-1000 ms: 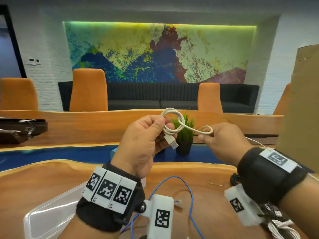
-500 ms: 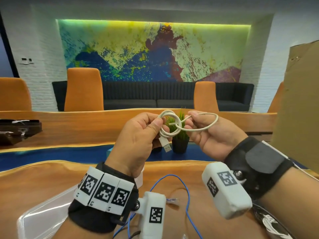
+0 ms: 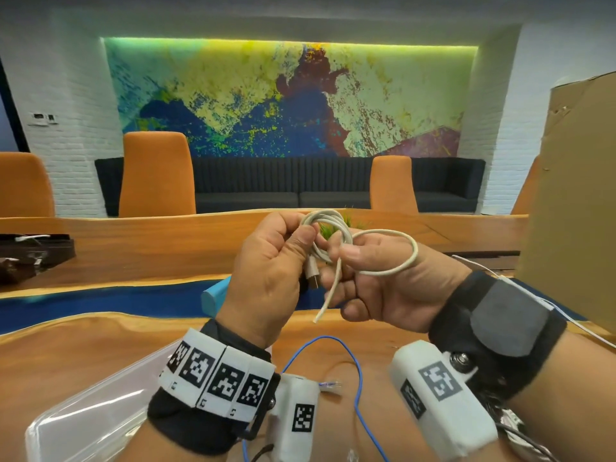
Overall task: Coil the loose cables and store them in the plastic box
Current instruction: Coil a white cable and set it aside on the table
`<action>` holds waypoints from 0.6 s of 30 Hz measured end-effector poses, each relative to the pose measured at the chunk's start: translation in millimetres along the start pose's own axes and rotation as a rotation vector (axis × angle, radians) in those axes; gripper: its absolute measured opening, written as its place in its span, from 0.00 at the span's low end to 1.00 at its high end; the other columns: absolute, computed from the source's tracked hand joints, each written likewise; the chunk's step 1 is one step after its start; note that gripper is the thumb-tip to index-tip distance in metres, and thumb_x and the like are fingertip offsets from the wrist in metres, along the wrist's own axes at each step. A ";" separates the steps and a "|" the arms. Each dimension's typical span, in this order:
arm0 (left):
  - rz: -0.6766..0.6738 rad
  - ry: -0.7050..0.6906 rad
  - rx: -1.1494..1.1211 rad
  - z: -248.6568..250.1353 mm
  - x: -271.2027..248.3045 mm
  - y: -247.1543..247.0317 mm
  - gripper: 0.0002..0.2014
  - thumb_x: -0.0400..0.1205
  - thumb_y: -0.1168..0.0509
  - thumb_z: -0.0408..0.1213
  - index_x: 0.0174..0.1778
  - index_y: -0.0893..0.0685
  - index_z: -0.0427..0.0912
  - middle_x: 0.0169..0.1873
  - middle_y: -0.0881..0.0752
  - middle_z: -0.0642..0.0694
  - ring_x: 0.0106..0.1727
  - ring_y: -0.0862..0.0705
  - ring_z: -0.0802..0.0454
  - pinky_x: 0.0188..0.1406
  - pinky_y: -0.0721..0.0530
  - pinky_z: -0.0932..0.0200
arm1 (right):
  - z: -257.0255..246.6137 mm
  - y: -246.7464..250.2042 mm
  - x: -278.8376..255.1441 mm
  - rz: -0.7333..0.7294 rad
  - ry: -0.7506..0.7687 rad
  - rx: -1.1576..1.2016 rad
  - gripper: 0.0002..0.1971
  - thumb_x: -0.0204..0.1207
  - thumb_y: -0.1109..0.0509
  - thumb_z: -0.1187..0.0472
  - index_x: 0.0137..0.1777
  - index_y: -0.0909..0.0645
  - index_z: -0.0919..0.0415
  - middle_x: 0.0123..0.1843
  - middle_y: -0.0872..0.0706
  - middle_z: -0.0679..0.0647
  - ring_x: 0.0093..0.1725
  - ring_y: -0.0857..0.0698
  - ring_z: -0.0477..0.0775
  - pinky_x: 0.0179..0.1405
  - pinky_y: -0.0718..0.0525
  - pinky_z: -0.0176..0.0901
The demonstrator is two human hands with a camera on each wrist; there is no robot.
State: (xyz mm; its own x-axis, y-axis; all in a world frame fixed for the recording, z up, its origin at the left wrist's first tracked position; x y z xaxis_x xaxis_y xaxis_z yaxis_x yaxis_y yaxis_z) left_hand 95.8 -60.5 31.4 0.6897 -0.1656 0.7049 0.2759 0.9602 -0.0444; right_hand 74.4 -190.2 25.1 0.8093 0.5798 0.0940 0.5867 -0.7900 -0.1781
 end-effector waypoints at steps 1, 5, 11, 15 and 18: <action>0.005 -0.021 0.040 -0.9 -0.1 0.9 0.09 0.85 0.38 0.41 0.49 0.18 0.39 0.36 0.11 0.50 0.35 0.13 0.55 0.35 0.15 0.62 | -1.1 0.6 -0.3 0.050 0.000 -0.004 0.08 0.72 0.25 0.56 0.48 0.14 0.57 0.42 0.12 0.56 0.37 0.13 0.52 0.30 0.16 0.38; 0.047 -0.034 0.086 -3.9 0.1 3.8 0.08 0.86 0.40 0.39 0.50 0.17 0.41 0.39 0.11 0.47 0.39 0.13 0.51 0.38 0.14 0.55 | 1.9 0.1 -1.6 0.134 0.049 0.205 0.08 0.77 0.34 0.56 0.45 0.14 0.55 0.36 0.14 0.53 0.33 0.18 0.49 0.28 0.21 0.38; 0.166 -0.006 0.017 -6.0 1.7 13.0 0.09 0.88 0.42 0.35 0.50 0.18 0.37 0.40 0.12 0.43 0.37 0.17 0.52 0.35 0.18 0.61 | 4.3 -3.0 2.1 0.039 0.129 0.365 0.18 0.84 0.44 0.64 0.71 0.24 0.63 0.33 0.27 0.49 0.31 0.28 0.45 0.35 0.24 0.39; 0.401 0.041 -0.247 -0.5 8.2 38.5 0.10 0.88 0.43 0.35 0.44 0.19 0.42 0.31 0.13 0.52 0.33 0.18 0.58 0.34 0.18 0.66 | 16.6 -1.2 -12.6 0.226 0.050 -0.609 0.14 0.84 0.40 0.71 0.61 0.15 0.63 0.31 0.21 0.54 0.29 0.24 0.45 0.30 0.22 0.35; 0.480 0.134 -0.394 -5.3 9.6 45.9 0.13 0.89 0.44 0.34 0.41 0.19 0.42 0.29 0.14 0.52 0.34 0.18 0.58 0.33 0.20 0.68 | 37.4 -4.5 -22.1 0.001 -0.184 -1.393 0.12 0.85 0.38 0.60 0.57 0.14 0.46 0.34 0.19 0.43 0.36 0.21 0.39 0.41 0.20 0.31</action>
State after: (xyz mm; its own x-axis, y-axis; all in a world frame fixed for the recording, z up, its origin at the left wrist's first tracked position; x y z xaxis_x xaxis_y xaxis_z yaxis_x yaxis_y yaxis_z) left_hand 118.7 -19.2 32.3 0.8684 0.2119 0.4483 0.1230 0.7838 -0.6087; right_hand 52.8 -192.1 -12.8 0.8577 0.5114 -0.0526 0.2207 -0.2737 0.9362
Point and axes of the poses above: each hand's wrist, its own x-axis towards the middle knuckle, its own y-axis out of the back of the hand, z = x × y, the point moved 5 cm from there along x, towards the middle knuckle
